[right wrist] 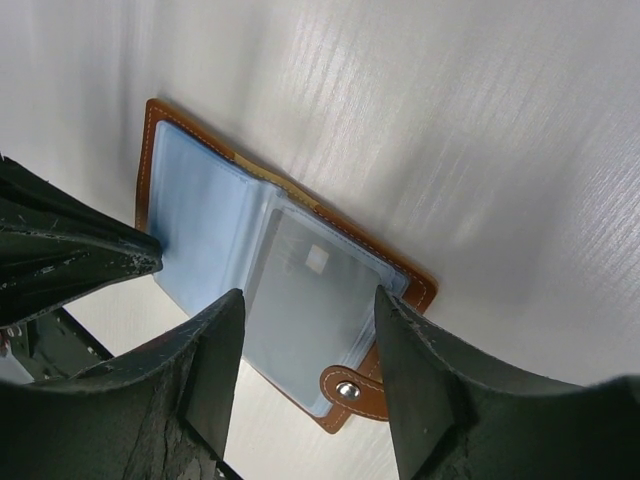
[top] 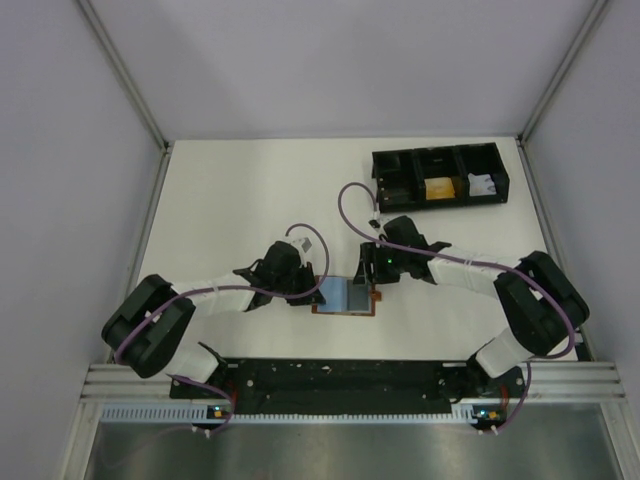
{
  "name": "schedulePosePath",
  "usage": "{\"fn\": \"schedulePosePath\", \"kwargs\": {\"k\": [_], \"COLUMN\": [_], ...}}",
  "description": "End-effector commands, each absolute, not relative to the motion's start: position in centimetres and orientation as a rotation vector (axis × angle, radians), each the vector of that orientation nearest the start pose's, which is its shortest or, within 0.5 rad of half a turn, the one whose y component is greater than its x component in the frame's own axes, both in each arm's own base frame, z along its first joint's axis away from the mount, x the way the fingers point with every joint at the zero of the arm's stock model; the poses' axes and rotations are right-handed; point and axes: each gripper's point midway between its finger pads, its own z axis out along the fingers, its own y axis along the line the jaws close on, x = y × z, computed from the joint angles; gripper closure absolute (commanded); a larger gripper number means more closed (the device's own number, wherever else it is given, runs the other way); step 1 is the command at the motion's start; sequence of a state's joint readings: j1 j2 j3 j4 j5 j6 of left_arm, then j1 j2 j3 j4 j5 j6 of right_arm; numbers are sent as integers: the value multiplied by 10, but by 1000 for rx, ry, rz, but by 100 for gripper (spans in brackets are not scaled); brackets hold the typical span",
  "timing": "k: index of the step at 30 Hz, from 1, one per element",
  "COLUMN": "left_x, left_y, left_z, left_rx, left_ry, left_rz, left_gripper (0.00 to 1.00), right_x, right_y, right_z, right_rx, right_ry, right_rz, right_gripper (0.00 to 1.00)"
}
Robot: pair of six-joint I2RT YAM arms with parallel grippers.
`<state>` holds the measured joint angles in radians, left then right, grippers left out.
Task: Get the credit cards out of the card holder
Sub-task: Remove the credit card from the card holder.
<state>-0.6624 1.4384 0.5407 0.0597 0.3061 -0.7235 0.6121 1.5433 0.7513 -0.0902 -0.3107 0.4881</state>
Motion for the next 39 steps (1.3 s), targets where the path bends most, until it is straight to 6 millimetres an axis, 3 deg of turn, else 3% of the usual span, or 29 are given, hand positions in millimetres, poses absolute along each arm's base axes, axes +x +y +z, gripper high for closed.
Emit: {"fn": "schedulePosePath", "kwargs": {"k": [1,11,27,39], "left_x": [200,199,198,198], "left_y": [-254,-254,-254,-255], "left_z": [20,18,18,17], "left_rx": [91,95,94,97], "left_ry": [2629,2632,2633,2633], "left_rz": [-907,-908,-915,-917], "left_gripper": [88,88,88,88], "right_x": [255,266,274,267], "right_y": [265,267,268,271], "right_z": [47,57,54,50], "right_rx": [-332,-335,-346,-372], "right_ry": [2528,2486,2484,2504], "right_rz": [833,814,784,814], "right_gripper": [46,45,45,45]}}
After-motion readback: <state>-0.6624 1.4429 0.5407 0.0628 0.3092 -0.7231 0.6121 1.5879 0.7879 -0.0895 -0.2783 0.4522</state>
